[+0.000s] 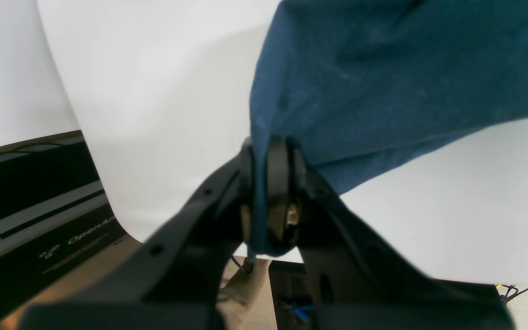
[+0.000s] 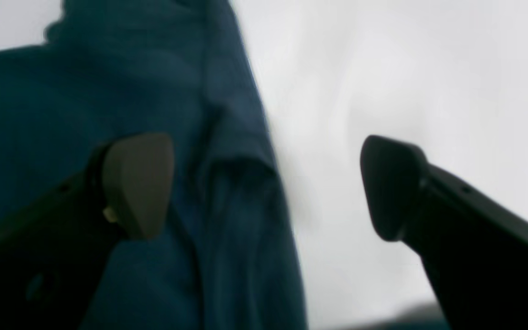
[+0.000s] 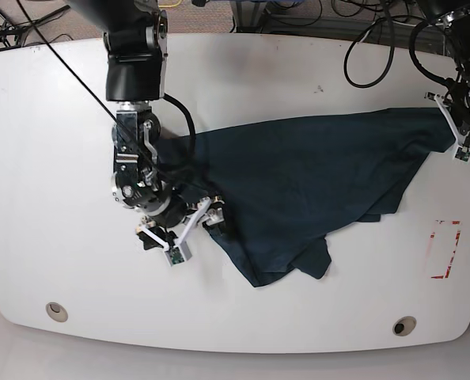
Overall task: Fold the T-shirt properly
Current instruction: 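Drag the right gripper's held fabric along the shirt edge away from the left gripper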
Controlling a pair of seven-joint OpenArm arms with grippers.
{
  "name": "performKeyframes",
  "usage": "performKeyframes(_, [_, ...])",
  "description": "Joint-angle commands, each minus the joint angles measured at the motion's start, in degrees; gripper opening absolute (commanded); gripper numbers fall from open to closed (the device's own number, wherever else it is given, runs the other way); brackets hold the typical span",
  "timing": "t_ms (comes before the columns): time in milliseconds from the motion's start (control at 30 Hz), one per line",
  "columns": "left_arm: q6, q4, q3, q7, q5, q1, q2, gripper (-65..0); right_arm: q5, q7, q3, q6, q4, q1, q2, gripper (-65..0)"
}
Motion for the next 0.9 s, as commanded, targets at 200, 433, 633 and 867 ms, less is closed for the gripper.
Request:
performKeyframes(200, [0.12, 0.86, -0.22, -0.4, 0.18, -0.44, -0.92, -65.0, 0.59, 7.06, -0.35, 0.33, -14.78, 8.09, -0.16, -3.0])
performKeyframes(433, [0.12, 0.78, -0.22, -0.4, 0.18, -0.53, -0.92, -65.0, 0.59, 11.55, -2.37, 0.24, -24.09, 11.61, -0.16, -3.0])
performKeyframes(633, [0.12, 0.78, -0.22, -0.49, 0.18, -0.61, -0.92, -65.0, 0.59, 13.57, -4.04, 0.06, -27.52, 11.96, -0.16, -3.2])
performKeyframes(867, [0.12, 0.78, -0.22, -0.49, 0.18, -0.7, -0.92, -65.0, 0.59, 15.85, -4.57, -2.31, -29.9, 11.78, -0.34, -13.6])
